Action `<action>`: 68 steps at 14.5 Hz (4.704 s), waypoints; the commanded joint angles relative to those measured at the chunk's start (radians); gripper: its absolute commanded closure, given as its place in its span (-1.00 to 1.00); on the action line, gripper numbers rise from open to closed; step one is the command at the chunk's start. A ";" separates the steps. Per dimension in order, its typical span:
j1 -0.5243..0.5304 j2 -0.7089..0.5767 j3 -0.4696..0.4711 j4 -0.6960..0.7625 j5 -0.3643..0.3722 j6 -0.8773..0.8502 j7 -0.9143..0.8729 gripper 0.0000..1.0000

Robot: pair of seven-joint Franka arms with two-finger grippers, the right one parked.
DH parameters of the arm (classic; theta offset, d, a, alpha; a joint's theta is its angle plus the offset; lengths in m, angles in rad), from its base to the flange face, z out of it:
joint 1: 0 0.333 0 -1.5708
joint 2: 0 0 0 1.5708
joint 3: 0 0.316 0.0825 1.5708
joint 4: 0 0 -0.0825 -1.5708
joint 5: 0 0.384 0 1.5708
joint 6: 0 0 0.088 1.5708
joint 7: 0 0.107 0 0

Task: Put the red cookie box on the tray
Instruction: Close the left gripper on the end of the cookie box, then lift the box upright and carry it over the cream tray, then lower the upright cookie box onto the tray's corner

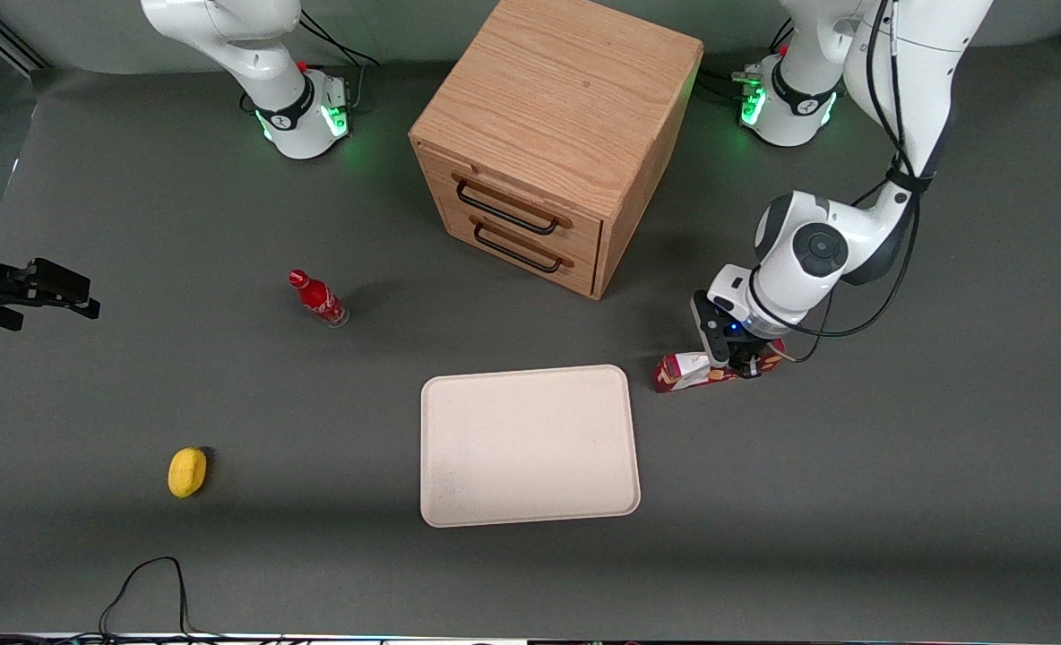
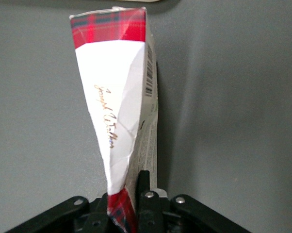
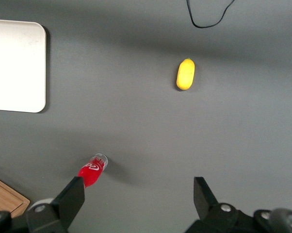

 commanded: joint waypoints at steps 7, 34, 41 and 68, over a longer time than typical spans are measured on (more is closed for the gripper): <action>0.004 -0.196 0.001 0.214 -0.001 -0.535 -0.117 1.00; -0.324 0.516 -0.018 1.290 0.174 -0.857 -1.742 1.00; -0.347 0.608 0.032 1.258 0.245 -0.714 -1.847 1.00; -0.337 0.564 0.069 1.202 0.252 -0.740 -1.831 -1.00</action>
